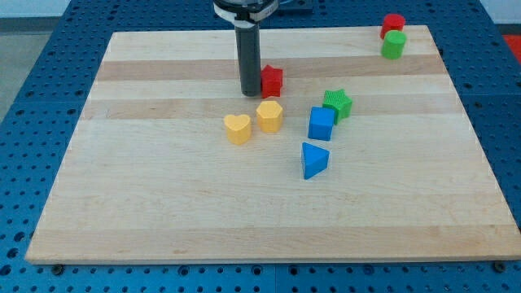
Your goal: Place the red star below the green circle
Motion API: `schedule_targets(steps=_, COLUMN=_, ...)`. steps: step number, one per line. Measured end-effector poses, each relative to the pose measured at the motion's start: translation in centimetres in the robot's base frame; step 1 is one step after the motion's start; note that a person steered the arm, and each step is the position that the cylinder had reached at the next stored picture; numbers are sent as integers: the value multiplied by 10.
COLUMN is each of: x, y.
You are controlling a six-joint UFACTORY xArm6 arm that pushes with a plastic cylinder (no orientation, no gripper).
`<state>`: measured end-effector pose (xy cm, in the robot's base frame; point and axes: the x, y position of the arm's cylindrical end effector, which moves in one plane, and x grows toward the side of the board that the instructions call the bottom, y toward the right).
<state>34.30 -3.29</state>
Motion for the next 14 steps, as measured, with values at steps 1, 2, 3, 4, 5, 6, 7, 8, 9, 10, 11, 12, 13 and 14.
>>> schedule_targets(steps=1, x=-11, y=3)
schedule_targets(steps=2, x=-19, y=22)
schedule_targets(steps=3, x=-22, y=45)
schedule_targets(steps=4, x=-22, y=69)
schedule_targets(steps=5, x=-22, y=93)
schedule_targets(steps=6, x=-22, y=109)
schedule_targets(steps=7, x=-22, y=120)
schedule_targets(steps=8, x=-22, y=127)
schedule_targets(steps=9, x=-22, y=140)
schedule_targets(steps=10, x=-22, y=154)
schedule_targets(steps=11, x=-22, y=169)
schedule_targets(steps=12, x=-22, y=182)
schedule_targets(steps=13, x=-22, y=199)
schedule_targets(steps=14, x=-22, y=211)
